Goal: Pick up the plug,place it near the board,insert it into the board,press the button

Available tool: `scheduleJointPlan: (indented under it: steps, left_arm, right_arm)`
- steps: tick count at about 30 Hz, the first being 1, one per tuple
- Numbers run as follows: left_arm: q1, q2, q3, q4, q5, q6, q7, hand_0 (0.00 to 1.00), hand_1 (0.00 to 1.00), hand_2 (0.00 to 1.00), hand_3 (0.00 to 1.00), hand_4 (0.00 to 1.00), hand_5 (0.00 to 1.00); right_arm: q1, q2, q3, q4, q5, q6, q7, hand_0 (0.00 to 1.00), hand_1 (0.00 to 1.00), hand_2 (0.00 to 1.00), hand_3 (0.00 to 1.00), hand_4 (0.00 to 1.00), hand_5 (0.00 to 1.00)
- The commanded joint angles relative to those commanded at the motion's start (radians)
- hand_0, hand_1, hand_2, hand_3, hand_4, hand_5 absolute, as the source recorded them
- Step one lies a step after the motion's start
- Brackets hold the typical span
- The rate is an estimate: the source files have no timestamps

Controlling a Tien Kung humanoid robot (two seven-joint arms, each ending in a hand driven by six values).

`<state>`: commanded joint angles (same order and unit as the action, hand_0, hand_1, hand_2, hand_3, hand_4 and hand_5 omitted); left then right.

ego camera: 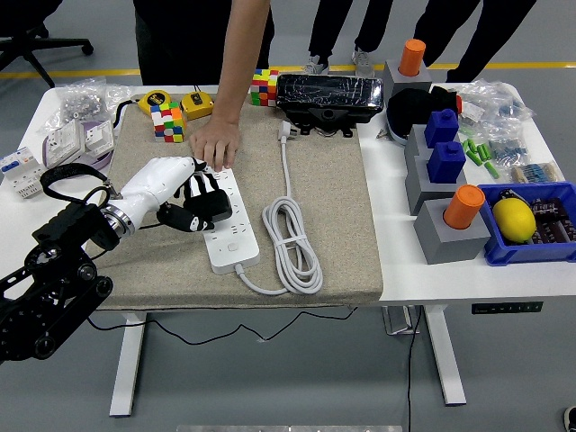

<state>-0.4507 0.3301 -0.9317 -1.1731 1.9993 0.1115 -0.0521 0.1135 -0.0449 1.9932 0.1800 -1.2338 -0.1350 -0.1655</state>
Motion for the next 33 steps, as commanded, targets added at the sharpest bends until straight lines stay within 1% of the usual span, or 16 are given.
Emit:
scheduleJointPlan:
  steps: [8,14,25,33]
  left_arm:
    - [-0.001,-0.001,0.003,0.042,0.004,0.014,-0.011,0.246,0.243,0.309,0.464,0.845,0.002]
    - [-0.001,-0.002,0.004,0.049,0.006,0.018,-0.014,0.248,0.250,0.312,0.464,0.844,0.002]
    - [-0.028,0.000,-0.005,0.083,0.011,0.023,-0.019,0.248,0.254,0.312,0.465,0.844,0.002]
    - [-0.024,0.000,0.003,0.082,0.016,0.016,-0.017,0.249,0.261,0.318,0.470,0.848,0.002]
  right_arm:
    - [-0.003,0.000,-0.003,0.000,0.003,-0.001,0.000,0.781,0.725,0.729,0.763,0.998,0.998]
    - [-0.003,0.000,-0.003,0.000,0.003,-0.001,-0.001,0.782,0.725,0.729,0.764,0.998,0.998]
    - [0.004,-0.002,-0.008,0.000,0.012,0.001,0.000,0.782,0.724,0.729,0.763,0.998,0.998]
    - [0.005,-0.002,-0.006,0.000,0.011,0.000,0.001,0.782,0.725,0.729,0.763,0.998,0.998]
